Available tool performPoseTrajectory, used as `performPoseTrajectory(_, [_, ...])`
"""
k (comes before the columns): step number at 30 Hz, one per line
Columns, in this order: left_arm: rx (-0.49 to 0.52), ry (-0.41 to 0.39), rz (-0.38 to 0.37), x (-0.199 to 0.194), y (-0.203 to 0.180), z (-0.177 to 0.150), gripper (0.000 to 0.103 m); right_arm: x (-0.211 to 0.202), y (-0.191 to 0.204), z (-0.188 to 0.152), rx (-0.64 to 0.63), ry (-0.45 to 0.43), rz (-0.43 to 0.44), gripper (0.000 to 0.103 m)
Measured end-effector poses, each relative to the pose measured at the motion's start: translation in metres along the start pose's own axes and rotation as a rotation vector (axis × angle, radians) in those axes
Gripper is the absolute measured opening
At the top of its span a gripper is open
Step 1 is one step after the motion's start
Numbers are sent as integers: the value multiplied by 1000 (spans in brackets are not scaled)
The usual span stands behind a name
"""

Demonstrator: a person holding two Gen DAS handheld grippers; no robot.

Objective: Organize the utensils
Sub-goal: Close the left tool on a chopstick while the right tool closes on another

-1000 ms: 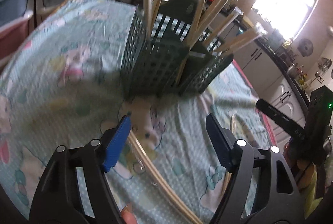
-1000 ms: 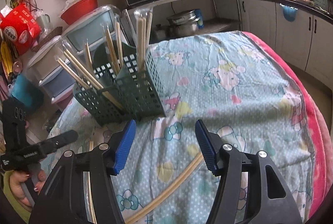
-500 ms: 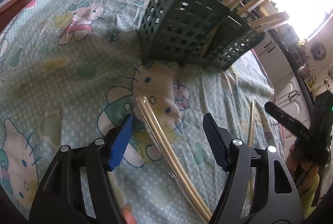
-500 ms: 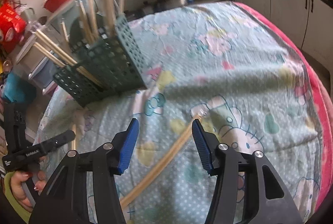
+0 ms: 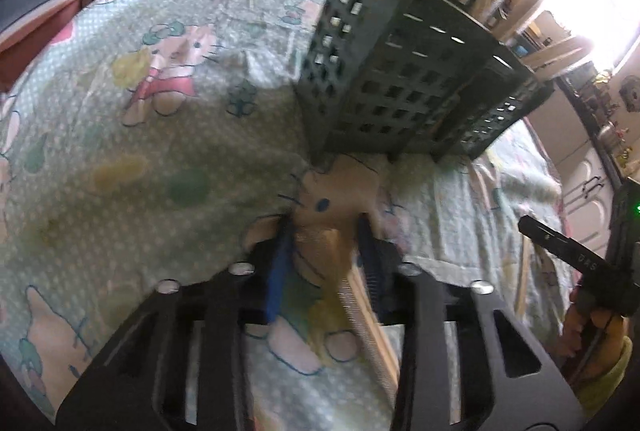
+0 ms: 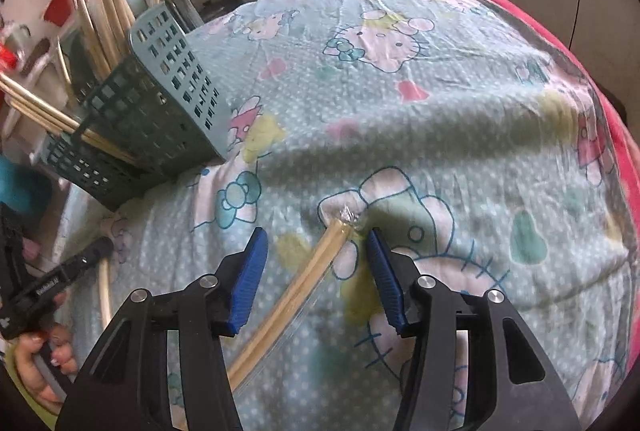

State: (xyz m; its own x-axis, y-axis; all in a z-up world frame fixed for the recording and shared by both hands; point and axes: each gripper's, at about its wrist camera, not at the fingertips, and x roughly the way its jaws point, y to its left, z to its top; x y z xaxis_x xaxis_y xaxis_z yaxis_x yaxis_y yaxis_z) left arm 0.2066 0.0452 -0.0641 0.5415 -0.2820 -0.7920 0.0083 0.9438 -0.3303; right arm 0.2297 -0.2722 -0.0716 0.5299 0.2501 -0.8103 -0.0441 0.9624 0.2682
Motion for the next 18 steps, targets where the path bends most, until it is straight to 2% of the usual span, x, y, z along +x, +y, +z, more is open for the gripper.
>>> performPoseTrajectory(3, [-10, -1, -8, -1, 6, 0, 15, 4, 8, -2, -78, -17, -91, 35])
performPoseTrajectory(5, [-13, -3, -12, -1, 6, -2, 13, 5, 5, -1, -77, -25, -95, 29])
performPoseTrajectory(12, [-50, -6, -67, -8, 12, 0, 9, -6, -18, -2, 34, -33, 19, 12])
performPoseTrajectory(18, [-35, -48, -132, -28, 1, 2, 7, -28, -26, -2, 89, -71, 98, 10])
